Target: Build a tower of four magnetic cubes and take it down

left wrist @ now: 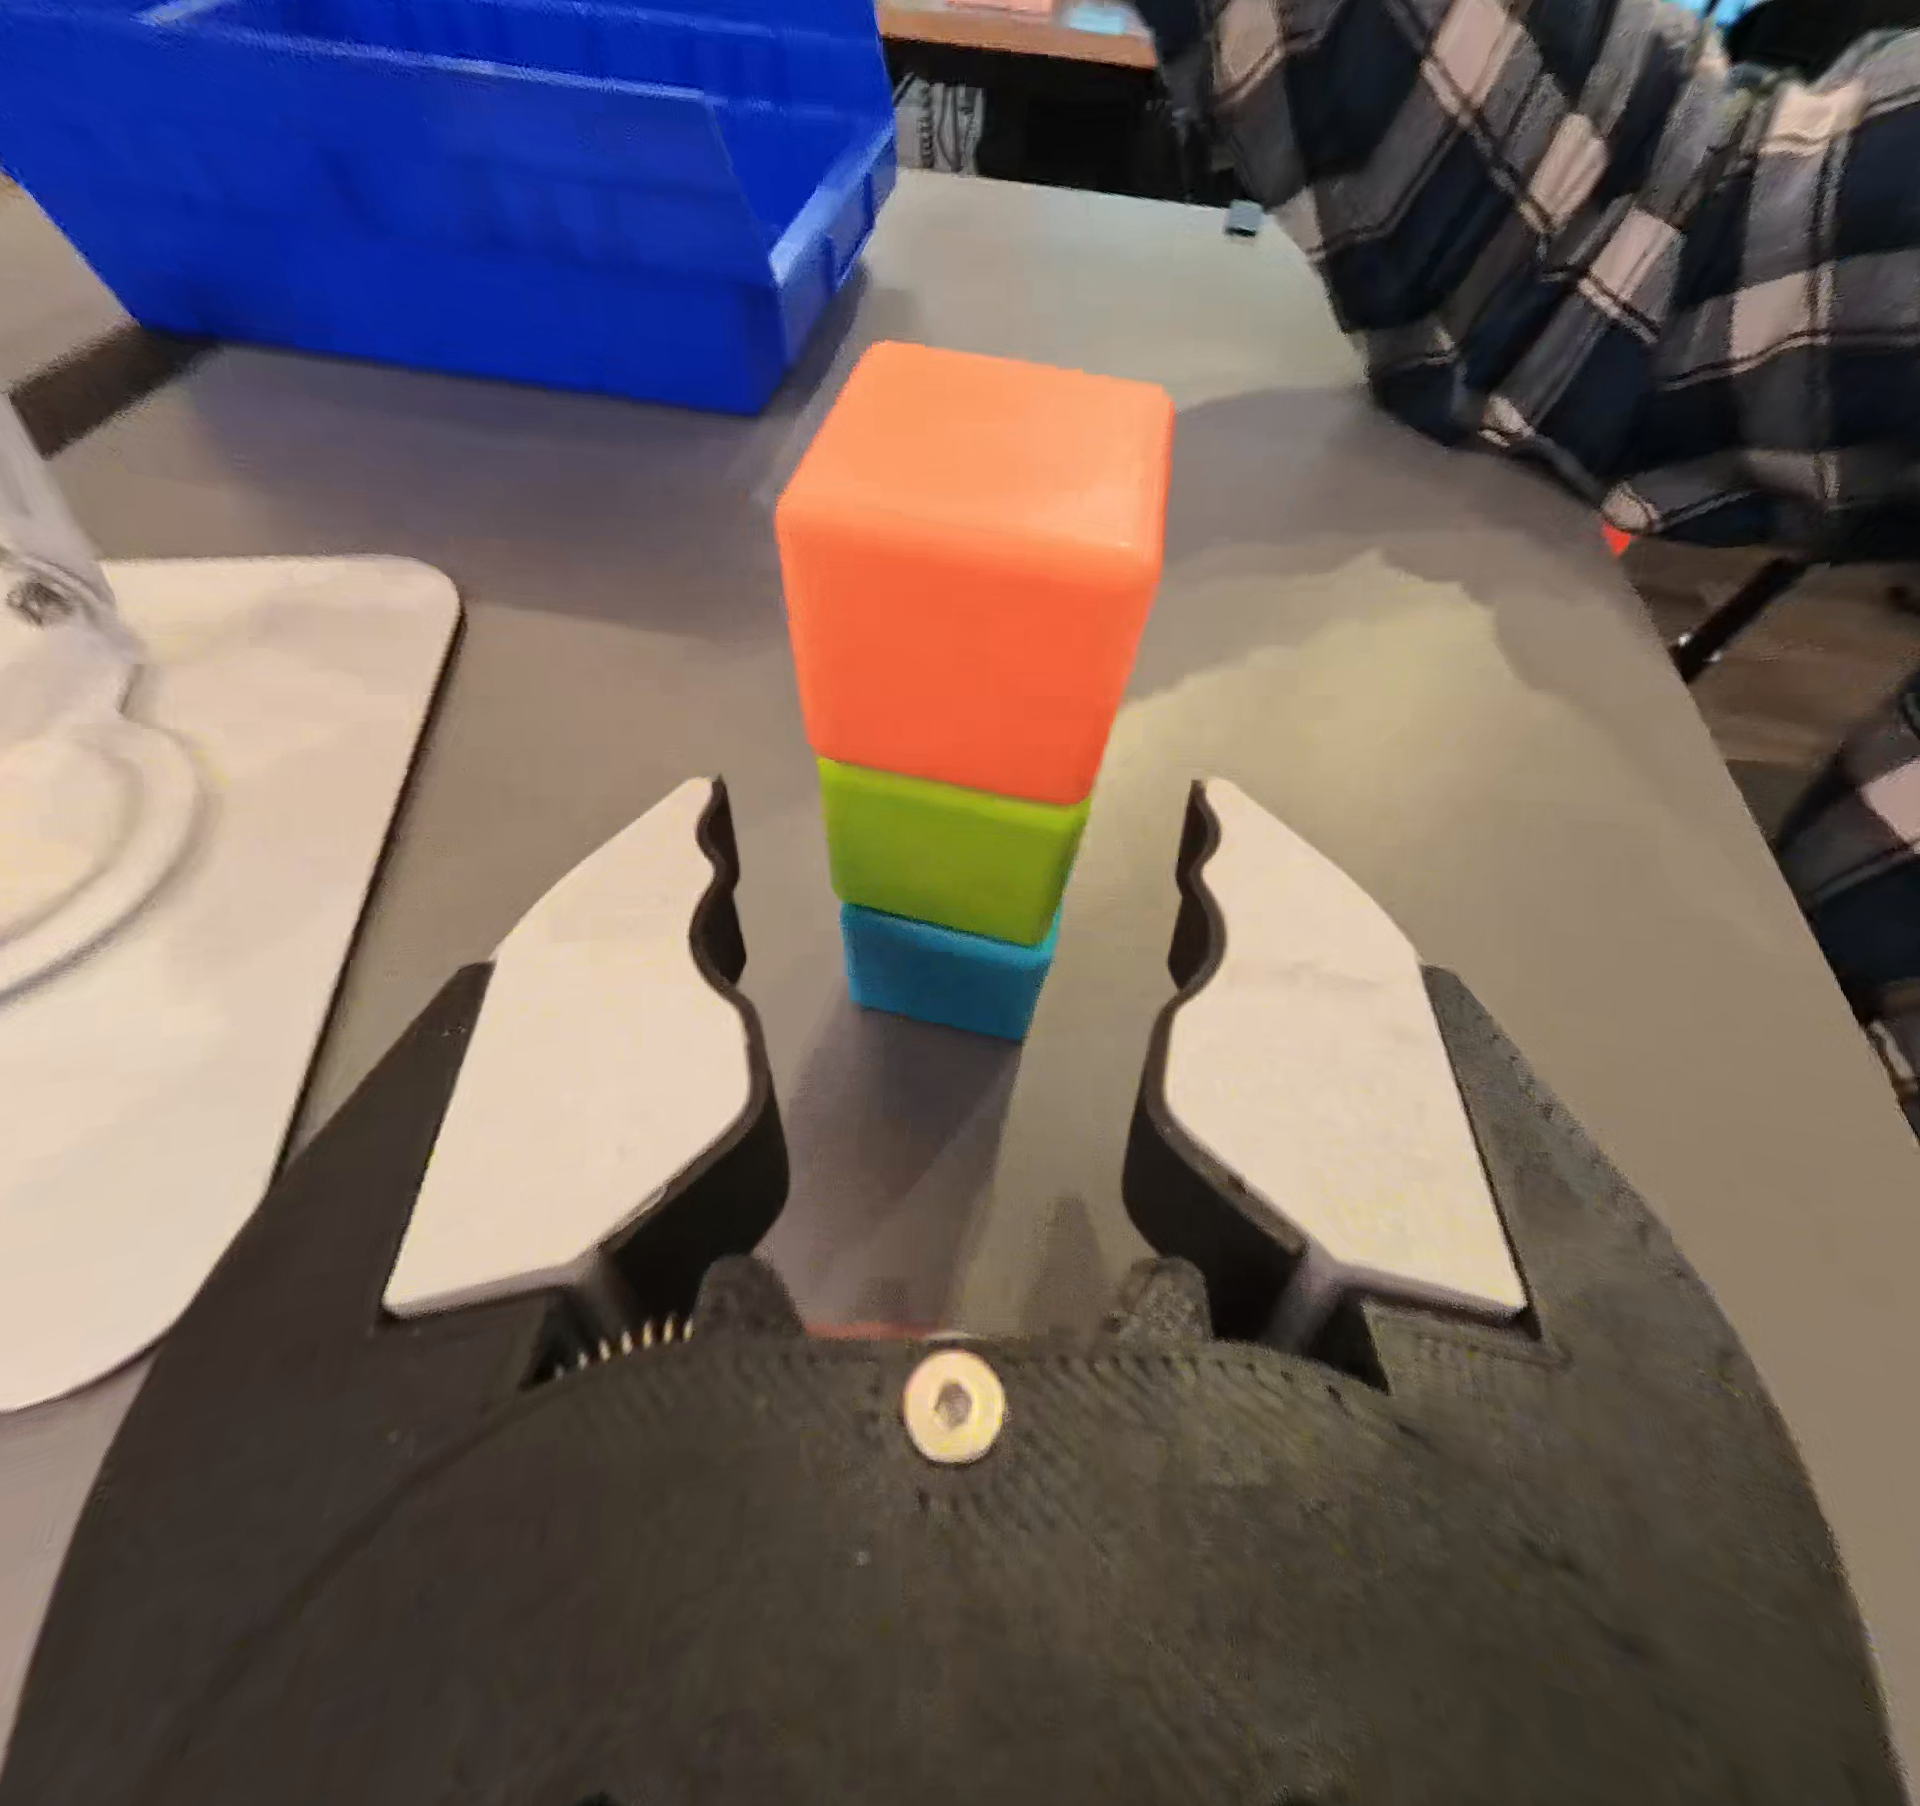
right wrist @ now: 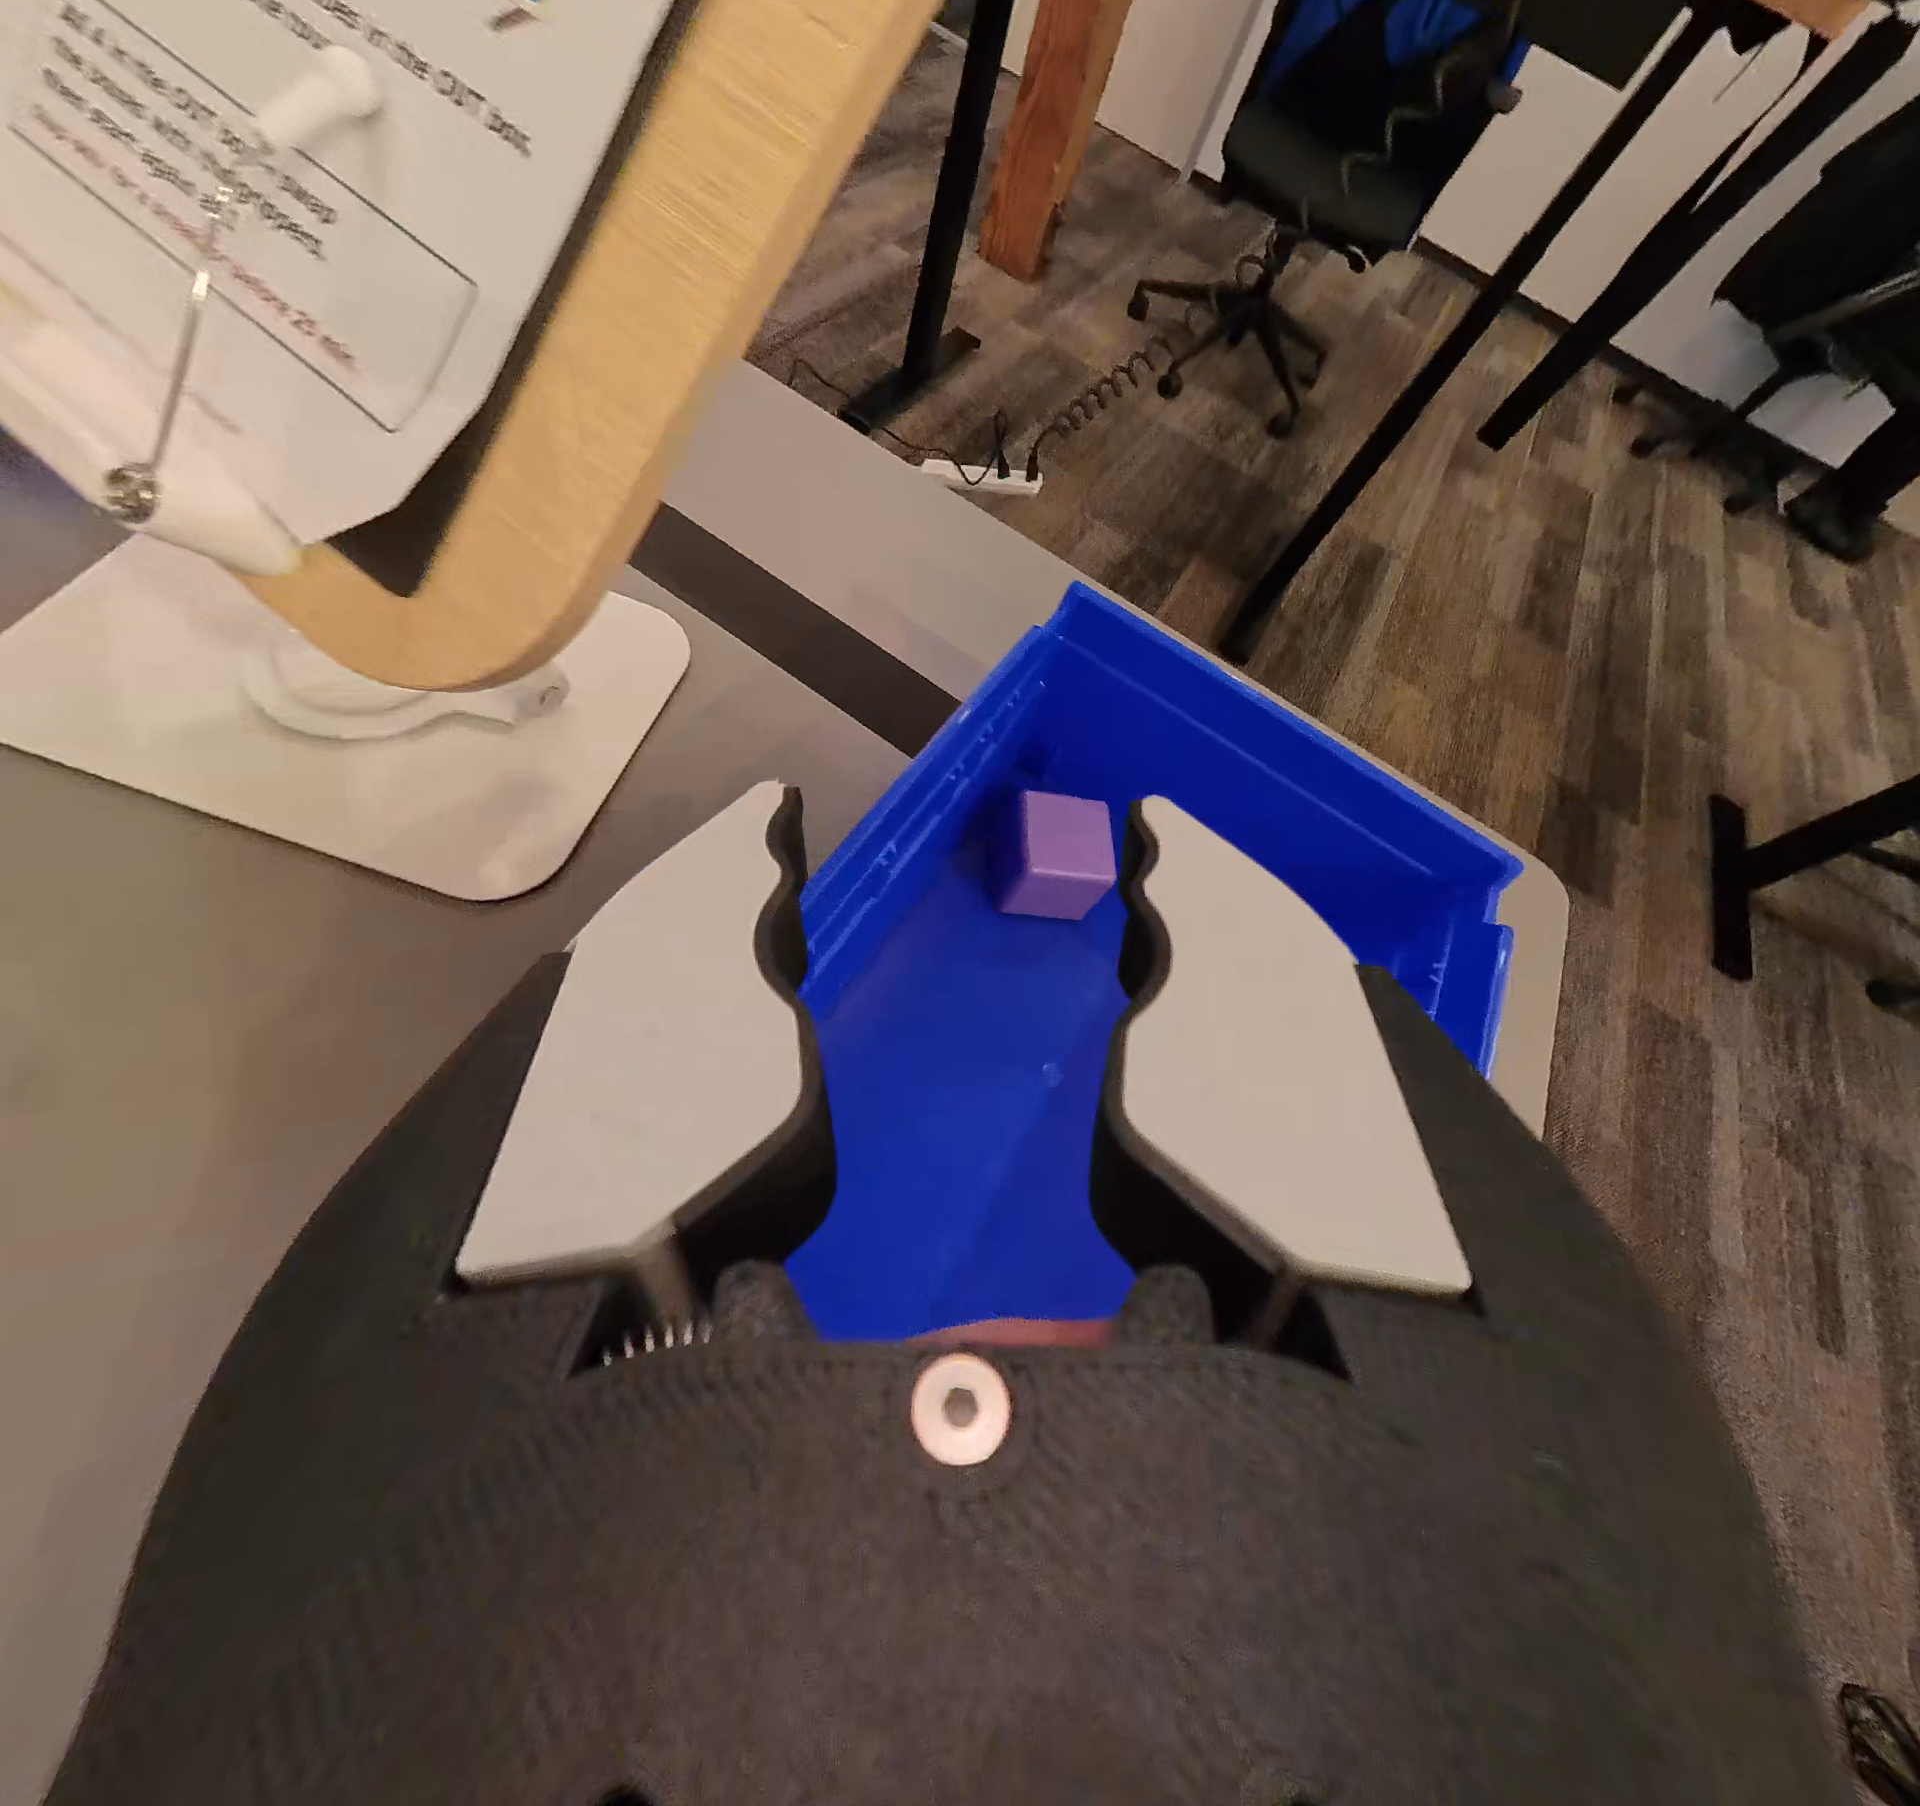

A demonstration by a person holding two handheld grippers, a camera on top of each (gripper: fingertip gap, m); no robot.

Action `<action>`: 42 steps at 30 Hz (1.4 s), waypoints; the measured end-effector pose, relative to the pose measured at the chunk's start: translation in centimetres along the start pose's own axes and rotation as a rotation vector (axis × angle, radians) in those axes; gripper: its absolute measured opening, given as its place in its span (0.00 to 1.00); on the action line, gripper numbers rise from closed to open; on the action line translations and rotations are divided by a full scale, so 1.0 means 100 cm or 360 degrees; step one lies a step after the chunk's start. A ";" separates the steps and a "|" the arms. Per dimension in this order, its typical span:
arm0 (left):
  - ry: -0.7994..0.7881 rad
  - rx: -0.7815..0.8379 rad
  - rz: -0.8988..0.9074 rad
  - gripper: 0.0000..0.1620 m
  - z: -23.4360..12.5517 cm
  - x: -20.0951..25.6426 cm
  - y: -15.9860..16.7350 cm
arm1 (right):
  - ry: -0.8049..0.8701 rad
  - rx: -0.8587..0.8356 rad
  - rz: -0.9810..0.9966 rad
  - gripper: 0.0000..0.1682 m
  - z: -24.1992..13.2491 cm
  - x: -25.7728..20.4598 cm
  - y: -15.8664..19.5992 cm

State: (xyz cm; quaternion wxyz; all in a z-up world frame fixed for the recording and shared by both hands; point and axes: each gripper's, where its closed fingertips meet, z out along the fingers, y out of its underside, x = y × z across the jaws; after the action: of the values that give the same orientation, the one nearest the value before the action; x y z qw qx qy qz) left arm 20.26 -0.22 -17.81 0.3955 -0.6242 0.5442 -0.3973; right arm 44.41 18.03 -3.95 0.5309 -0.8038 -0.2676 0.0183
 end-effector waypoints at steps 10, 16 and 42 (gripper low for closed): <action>0.0026 0.0009 -0.0013 0.30 0.003 -0.002 -0.002 | -0.0553 0.0123 -0.0357 0.33 -0.040 -0.108 -0.039; 0.0017 0.0004 0.0011 0.30 0.005 -0.002 -0.002 | -0.1153 -0.0109 -0.0776 0.36 -0.064 -0.252 -0.021; -0.0019 0.0000 0.0022 0.29 0.007 -0.004 -0.003 | -0.1373 -0.0464 -0.0959 0.30 -0.030 -0.319 0.012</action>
State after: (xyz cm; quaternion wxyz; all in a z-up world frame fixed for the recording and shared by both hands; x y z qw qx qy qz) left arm 20.99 0.26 -17.81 0.4015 -0.6229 0.5460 -0.3909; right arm 18.48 0.82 -11.83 0.2378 -0.6763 -0.6794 0.1562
